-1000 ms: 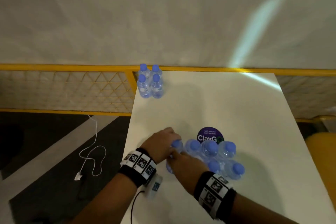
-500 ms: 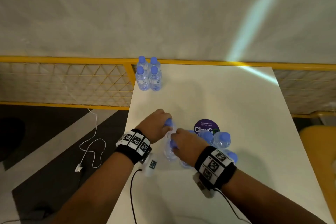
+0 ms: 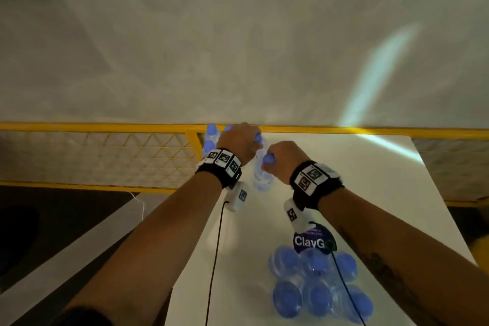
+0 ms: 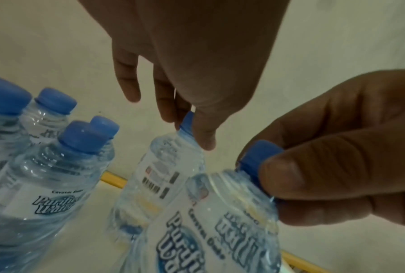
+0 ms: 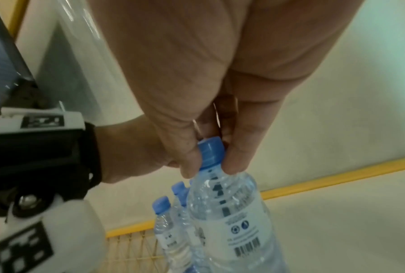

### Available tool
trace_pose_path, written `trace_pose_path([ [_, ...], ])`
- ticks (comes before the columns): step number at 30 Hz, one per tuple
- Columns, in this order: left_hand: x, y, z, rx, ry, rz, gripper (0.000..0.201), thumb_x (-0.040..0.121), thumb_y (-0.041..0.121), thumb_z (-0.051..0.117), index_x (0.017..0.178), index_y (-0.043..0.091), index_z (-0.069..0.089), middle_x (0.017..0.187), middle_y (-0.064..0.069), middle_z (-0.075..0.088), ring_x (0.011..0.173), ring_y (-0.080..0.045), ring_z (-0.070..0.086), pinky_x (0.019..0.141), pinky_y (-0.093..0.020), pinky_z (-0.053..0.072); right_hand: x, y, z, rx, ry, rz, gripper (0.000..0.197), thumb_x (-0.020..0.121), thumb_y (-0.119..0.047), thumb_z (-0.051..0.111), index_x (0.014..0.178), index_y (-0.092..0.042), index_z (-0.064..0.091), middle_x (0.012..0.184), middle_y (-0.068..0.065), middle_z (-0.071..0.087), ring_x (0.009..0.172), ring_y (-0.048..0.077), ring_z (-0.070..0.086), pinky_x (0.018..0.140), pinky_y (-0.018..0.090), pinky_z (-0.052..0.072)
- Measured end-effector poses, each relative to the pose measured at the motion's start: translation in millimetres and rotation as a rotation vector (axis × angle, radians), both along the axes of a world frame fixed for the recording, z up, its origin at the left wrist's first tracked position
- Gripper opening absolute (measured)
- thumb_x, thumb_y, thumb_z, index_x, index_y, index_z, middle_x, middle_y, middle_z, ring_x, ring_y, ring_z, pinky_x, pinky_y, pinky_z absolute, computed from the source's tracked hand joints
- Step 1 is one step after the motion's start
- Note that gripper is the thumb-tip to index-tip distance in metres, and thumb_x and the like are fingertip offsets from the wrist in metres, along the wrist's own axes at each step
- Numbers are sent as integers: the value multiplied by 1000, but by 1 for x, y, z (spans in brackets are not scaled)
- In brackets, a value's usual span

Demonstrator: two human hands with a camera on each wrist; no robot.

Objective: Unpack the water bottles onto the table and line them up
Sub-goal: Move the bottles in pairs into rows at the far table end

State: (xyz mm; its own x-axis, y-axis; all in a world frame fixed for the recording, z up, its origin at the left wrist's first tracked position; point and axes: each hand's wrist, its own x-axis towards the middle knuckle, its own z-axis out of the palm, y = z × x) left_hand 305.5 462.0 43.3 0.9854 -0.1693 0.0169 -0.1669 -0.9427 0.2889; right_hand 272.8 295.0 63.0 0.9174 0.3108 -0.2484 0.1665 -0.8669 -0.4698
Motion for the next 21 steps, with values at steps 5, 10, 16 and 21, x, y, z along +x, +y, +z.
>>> trace_pose_path([
  [5,31,1,-40,202,-60,130,28,97,41,57,120,26,60,117,-4,63,112,-35,57,101,-53,41,33,18,-33,-64,10,25,20,87,-30,63,97,-12,66,98,9,62,96,30,64,77,33,50],
  [10,45,12,-72,170,-11,197,34,100,30,54,134,31,53,129,4,57,129,-28,45,116,-65,22,57,29,-56,-66,8,17,23,93,-23,53,105,-6,61,111,15,56,101,33,59,82,34,46],
  [16,56,17,-76,76,-51,169,31,98,30,60,130,28,59,128,4,63,126,-27,52,100,-47,44,81,41,-68,-88,0,14,26,89,-28,60,106,-9,61,107,10,57,96,30,61,82,34,48],
  [21,57,20,-72,61,-32,167,37,99,30,55,136,32,55,135,8,60,128,-24,49,96,-45,45,85,53,-73,-17,-23,22,39,88,-30,62,122,-12,55,109,13,58,99,32,62,84,34,49],
])
